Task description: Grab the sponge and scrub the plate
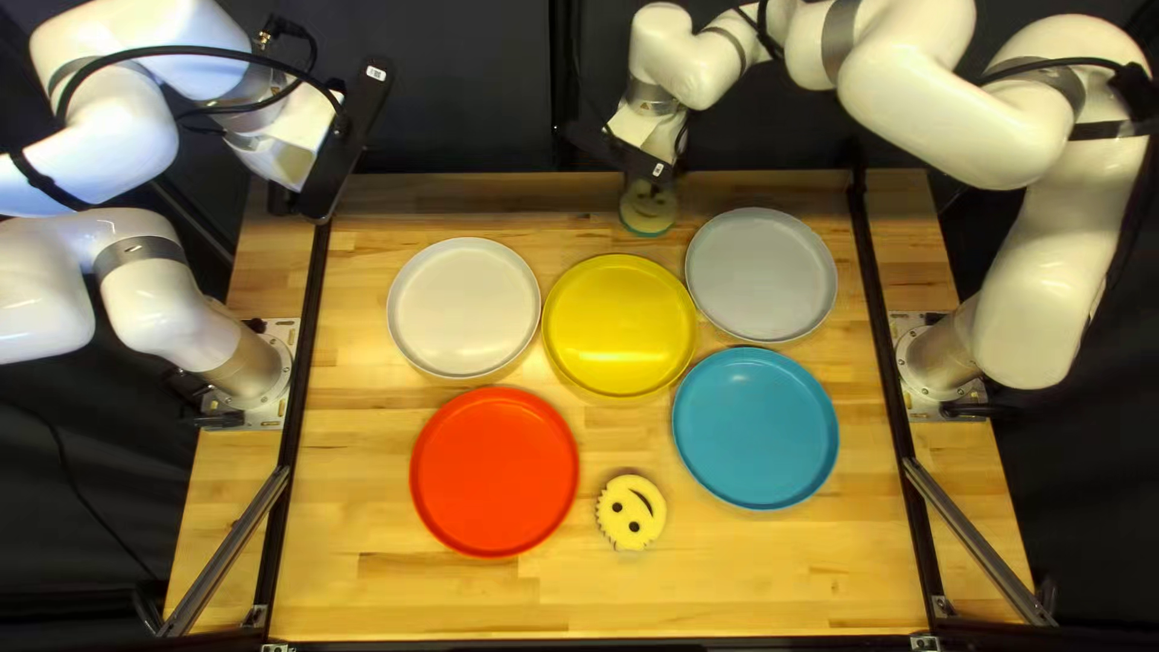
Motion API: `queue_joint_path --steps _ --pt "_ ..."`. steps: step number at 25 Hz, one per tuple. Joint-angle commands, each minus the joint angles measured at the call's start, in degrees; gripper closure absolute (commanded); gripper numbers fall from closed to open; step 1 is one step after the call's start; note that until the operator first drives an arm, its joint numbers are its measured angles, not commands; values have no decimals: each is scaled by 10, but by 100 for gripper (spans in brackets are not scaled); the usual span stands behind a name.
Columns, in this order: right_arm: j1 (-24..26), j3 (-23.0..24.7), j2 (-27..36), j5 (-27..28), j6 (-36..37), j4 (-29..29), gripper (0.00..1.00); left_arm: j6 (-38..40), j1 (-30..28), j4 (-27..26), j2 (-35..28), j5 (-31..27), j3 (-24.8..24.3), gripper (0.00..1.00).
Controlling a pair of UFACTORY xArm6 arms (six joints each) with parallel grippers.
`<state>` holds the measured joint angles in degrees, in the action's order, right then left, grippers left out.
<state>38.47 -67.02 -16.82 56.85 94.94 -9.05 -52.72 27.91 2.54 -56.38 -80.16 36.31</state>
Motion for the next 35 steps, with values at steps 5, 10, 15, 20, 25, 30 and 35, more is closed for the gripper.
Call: queue_joint_path --steps 5,10,15,20,25,30,35 --pt "86 109 151 85 -1 -19 0 0 0 0 0 0 0 0" --pt "131 173 269 133 -7 -6 0 0 0 0 0 0 0 0" --pt "192 200 365 193 6 16 0 0 0 0 0 0 0 0" --pt "221 210 446 243 -11 22 0 0 0 0 0 0 0 0" --pt "217 219 470 250 -24 22 0 0 0 0 0 0 0 0" --pt "217 219 470 250 -24 22 0 0 0 0 0 0 0 0" --pt "217 219 470 250 -24 22 0 0 0 0 0 0 0 0"
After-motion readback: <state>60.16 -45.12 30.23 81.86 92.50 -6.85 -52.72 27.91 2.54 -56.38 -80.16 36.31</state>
